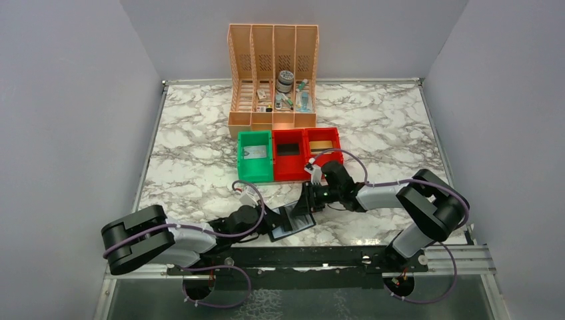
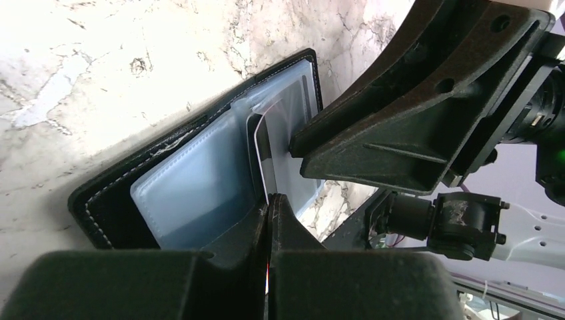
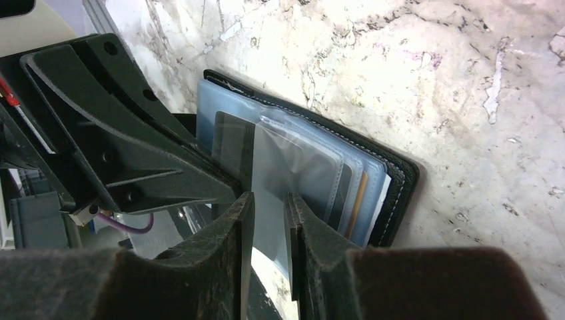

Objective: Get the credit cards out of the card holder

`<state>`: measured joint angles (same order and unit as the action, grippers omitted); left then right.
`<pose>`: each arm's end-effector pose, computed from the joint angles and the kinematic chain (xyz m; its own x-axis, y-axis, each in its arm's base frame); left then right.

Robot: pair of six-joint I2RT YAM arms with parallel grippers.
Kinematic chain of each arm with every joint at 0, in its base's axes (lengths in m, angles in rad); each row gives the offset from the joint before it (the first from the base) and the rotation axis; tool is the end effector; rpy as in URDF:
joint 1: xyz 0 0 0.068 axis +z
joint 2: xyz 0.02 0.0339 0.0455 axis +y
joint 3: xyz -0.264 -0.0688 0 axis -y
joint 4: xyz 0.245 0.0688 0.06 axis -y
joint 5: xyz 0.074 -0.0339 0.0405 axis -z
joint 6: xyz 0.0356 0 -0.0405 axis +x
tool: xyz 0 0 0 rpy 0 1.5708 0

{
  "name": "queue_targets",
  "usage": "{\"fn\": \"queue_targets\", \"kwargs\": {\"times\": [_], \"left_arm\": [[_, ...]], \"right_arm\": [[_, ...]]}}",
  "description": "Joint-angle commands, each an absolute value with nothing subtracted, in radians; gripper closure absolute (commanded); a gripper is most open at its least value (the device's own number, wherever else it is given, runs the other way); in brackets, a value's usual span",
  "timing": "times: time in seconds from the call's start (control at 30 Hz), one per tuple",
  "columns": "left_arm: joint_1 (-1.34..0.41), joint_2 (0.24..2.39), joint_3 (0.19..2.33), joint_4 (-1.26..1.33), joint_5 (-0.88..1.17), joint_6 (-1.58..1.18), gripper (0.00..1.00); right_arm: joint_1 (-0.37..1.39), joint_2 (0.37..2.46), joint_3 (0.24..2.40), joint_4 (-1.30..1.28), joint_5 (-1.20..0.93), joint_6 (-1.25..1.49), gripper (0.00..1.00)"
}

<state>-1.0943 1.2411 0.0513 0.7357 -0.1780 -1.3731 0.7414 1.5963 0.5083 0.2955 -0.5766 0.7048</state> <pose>0.0878 -0.1564 0.1103 -0.8255 -0.5047 -0.2527 -0.0398 0.4986 -0.8659 0.1835 0.1943 0.1143 -0.9497 -0.1332 -0.2833 -0.3060 0.5856 0.7506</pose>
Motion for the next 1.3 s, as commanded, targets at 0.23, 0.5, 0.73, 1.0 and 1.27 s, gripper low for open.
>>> {"fn": "queue_targets", "kwargs": {"times": [0.23, 0.5, 0.73, 1.0, 1.27], "left_arm": [[-1.098, 1.022, 0.048, 0.469, -0.200, -1.327, 1.00], [-1.098, 0.841, 0.165, 0.033, -0.243, -1.241, 1.00], [-1.098, 0.639, 0.177, -0.044, -0.248, -1.184, 1.00], [-1.097, 0.528, 0.191, 0.015, -0.214, -1.046, 1.00], [-1.059, 0.609, 0.234, 0.154, -0.123, -0.913, 1.00]], "right_arm": [[0.747, 1.631, 0.474, 0.094, -0.377, 0.629, 0.74], [0.747, 1.490, 0.501, 0.097, -0.384, 0.638, 0.70], [0.747, 1.337, 0.484, 0.175, -0.389, 0.701, 0.50], [0.719, 1.213, 0.435, 0.214, -0.336, 0.731, 0.30], [0.681, 1.052, 0.243, 0.597, -0.477, 0.796, 0.24]]}}
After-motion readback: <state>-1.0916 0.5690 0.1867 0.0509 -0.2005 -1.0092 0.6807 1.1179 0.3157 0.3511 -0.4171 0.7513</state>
